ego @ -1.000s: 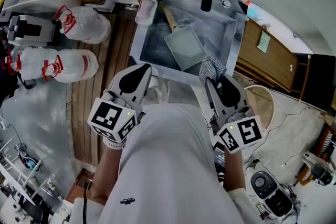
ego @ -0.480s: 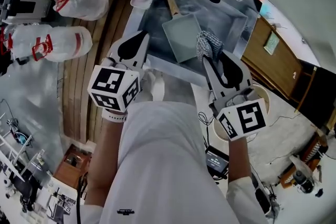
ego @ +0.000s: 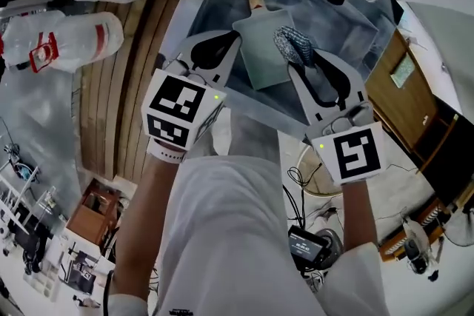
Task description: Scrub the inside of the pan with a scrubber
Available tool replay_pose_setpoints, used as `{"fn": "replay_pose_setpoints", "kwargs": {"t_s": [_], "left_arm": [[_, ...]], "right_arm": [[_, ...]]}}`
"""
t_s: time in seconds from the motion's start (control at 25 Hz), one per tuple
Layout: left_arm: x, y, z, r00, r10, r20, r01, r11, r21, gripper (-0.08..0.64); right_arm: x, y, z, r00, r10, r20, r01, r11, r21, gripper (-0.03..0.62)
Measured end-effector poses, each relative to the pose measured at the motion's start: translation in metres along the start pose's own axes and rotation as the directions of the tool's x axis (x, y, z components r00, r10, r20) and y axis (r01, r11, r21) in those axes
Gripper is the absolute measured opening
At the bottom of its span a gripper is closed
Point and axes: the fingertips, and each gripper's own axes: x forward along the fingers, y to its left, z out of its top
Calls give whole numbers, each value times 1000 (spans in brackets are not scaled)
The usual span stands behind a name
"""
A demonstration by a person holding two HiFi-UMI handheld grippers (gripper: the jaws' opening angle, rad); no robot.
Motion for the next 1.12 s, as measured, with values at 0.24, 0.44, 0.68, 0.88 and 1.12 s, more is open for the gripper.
{"fn": "replay_pose_setpoints", "kwargs": {"t_s": [0.24, 0.44, 0.68, 0.88, 1.12], "left_arm": [[38, 16, -35, 999, -6, -47, 4, 999, -38, 6], [64, 28, -51, 998, -7, -65, 2, 998, -69, 6], [87, 37, -64, 997, -6, -80, -2, 995, -97, 6], [103, 45, -75, 995, 6, -98, -17, 993, -120, 6], [121, 52, -84, 993, 17, -117, -30, 993, -114, 6]], "right_arm": [[46, -7, -41, 992, 49, -113, -72, 974, -213, 118], [75, -12, -70, 979, 80, -188, -139, 935, -328, 118], [99, -19, -95, 957, 54, -285, -202, 827, -524, 117], [118, -24, -122, 936, 30, -351, -276, 683, -676, 117], [138, -28, -145, 921, 26, -389, -342, 531, -775, 117]]}}
